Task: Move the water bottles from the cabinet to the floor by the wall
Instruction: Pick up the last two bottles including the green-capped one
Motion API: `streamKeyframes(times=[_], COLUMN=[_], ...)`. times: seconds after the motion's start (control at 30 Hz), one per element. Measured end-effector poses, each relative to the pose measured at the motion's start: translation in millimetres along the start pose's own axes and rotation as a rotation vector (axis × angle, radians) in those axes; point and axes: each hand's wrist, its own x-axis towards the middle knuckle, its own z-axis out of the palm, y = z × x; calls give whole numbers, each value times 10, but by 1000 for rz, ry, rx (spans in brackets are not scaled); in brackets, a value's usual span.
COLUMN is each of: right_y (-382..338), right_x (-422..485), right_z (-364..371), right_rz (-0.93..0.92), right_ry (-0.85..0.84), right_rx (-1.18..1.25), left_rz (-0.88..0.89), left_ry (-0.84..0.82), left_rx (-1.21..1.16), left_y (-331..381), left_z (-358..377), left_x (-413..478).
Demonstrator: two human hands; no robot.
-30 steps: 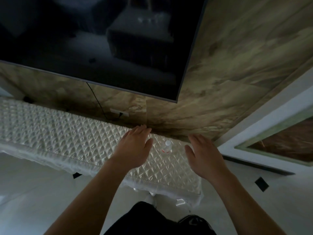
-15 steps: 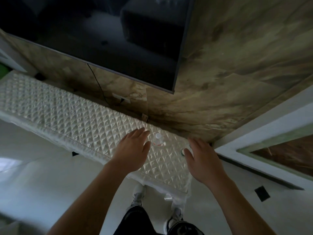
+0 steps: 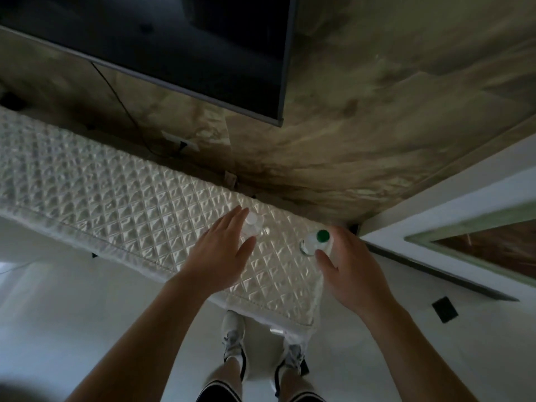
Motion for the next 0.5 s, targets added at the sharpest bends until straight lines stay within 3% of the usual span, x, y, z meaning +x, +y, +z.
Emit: streamKeyframes(times=[0.5], right_y=[942], right_x=[764], right_z=[1084], right_rz=[275], right_ry=[51], right_rx=[280], left_rz=[-199], left_ry=[-20], left_rx=[-219], left_y=[-793], left_z=[1071], left_x=[870])
